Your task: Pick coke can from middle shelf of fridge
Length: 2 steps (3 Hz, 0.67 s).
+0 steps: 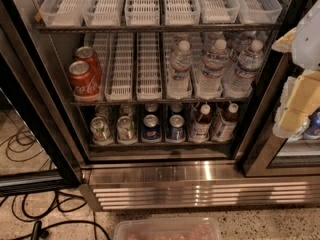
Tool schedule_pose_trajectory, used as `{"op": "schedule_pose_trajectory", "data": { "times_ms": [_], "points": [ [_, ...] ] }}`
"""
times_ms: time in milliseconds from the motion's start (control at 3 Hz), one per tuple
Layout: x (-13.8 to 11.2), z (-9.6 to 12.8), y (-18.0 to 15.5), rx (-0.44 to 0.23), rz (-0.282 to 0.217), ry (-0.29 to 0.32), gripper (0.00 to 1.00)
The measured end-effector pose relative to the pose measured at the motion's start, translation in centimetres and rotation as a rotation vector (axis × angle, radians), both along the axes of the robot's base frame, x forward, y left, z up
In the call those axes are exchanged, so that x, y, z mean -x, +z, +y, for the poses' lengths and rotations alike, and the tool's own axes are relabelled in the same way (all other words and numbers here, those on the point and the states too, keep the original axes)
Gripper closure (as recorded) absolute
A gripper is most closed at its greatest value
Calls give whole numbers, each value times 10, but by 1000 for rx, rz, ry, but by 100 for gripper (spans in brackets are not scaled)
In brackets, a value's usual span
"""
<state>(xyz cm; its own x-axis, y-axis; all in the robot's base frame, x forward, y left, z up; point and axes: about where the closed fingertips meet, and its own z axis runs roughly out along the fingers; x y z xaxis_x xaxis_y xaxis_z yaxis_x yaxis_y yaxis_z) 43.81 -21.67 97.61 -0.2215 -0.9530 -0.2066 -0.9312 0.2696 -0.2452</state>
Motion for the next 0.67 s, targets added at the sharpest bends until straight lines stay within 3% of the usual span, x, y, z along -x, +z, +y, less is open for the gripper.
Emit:
{"op": "schedule_pose_trajectory", "data": {
  "times_ms": [333, 667],
  "points": [
    [0, 0, 0, 0, 0, 0, 0],
    [3, 15, -19, 8, -10, -7, 0]
  ]
}}
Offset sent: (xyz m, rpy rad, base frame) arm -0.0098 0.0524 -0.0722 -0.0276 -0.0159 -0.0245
